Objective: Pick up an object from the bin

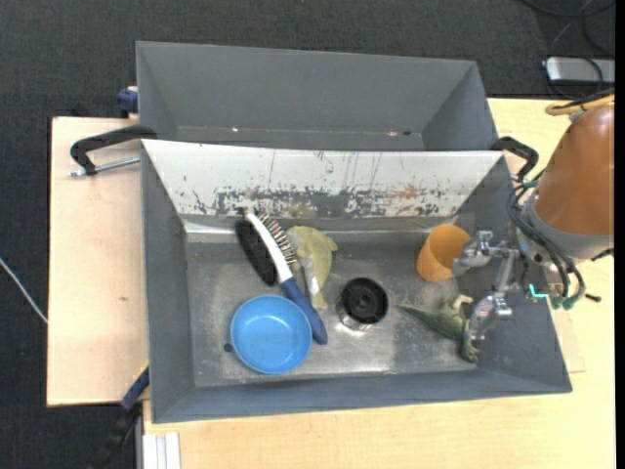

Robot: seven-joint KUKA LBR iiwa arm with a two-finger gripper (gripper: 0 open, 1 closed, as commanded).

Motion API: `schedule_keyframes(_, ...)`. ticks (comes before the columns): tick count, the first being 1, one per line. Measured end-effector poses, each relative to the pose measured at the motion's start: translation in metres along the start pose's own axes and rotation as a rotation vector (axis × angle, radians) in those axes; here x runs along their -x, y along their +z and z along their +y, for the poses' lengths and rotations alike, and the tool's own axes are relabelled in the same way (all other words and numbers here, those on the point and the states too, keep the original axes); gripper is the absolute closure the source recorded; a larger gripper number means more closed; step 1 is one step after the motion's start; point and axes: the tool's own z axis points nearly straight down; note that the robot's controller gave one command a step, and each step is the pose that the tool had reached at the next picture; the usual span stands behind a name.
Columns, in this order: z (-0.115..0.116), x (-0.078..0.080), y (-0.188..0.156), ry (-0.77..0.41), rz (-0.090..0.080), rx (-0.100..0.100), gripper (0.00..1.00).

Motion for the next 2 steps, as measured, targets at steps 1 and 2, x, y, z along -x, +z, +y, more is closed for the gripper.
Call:
schedule_keyframes(1,-0.0297,0.0188,0.1065,-0.048,-0.008,0.004,0.0)
schedule_keyframes(2,-0.0298,0.0184,0.1055,-0.052,-0.008,0.001,1.0)
